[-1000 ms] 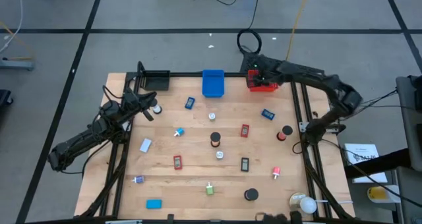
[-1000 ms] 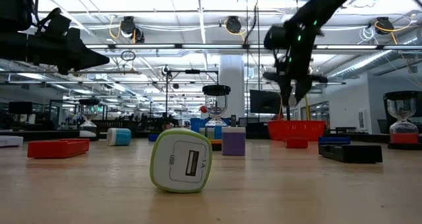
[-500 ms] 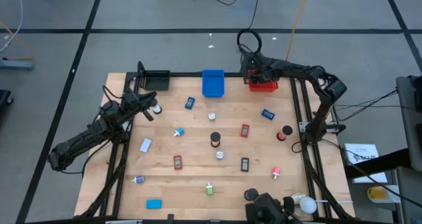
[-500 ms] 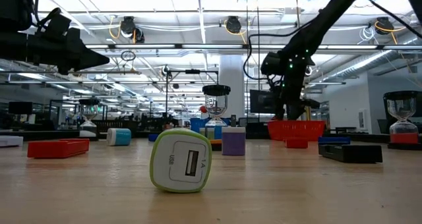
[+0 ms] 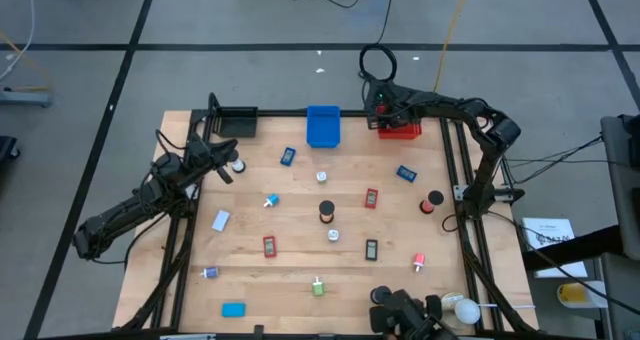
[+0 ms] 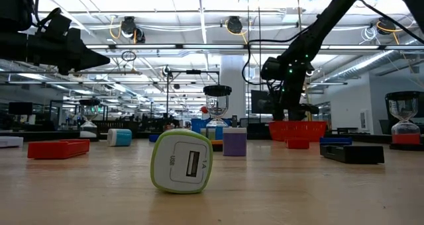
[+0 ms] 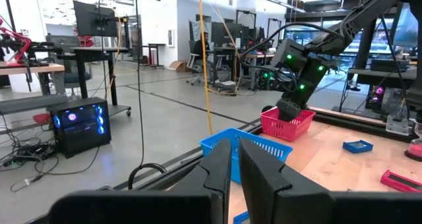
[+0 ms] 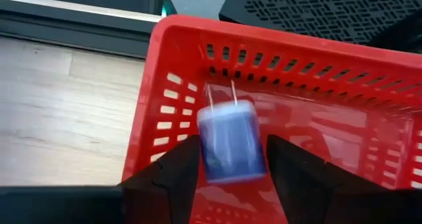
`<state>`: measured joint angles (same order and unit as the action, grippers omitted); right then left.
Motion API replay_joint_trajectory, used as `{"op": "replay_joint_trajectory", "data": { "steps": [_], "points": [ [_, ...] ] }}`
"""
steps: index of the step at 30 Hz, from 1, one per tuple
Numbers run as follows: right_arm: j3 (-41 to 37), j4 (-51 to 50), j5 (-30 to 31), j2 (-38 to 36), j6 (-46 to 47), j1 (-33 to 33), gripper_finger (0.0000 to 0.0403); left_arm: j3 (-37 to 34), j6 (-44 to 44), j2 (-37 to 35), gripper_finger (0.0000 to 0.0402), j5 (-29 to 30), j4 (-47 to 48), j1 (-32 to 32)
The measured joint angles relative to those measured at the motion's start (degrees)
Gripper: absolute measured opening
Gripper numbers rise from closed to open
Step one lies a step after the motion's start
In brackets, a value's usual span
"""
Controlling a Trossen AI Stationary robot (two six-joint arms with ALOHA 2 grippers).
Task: Pick & Place Office items
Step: Put the top purple charger adapter into the red basket, then put the left dark blue digital clock into the blue basket
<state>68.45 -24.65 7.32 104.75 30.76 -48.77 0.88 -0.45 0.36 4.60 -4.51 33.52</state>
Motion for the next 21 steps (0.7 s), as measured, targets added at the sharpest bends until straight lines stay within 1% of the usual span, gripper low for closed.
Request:
{"op": "replay_joint_trajectory", "data": {
  "steps": [6, 10, 13, 16, 21],
  "points": [
    [0.0, -0.05, 0.17, -1.4, -3.14, -0.15, 0.0199, 0.0, 0.0, 0.01, 0.0037, 0.0, 0.0, 0.0],
    [0.0, -0.73, 0.22, -5.76, -6.94, -0.09, 0.0195, 0.0, -0.02, 0.02, 0.0037, 0.0, -0.02, -0.02],
    [-0.38, -0.71, 0.52, -10.77, -11.94, 1.4, 0.0167, 0.0, -0.02, 0.0, 0.0037, 0.0, 0.0, 0.0],
    [-3.63, 2.32, 0.34, -16.87, -16.22, 4.21, 0.0123, -0.01, -0.01, 0.01, 0.0037, 0.0, -0.02, -0.01],
    [-14.01, 14.67, -0.07, -26.6, -20.57, 9.27, 0.004, -0.01, -0.01, 0.02, 0.0037, 0.0, -0.02, -0.02]
  ]
}}
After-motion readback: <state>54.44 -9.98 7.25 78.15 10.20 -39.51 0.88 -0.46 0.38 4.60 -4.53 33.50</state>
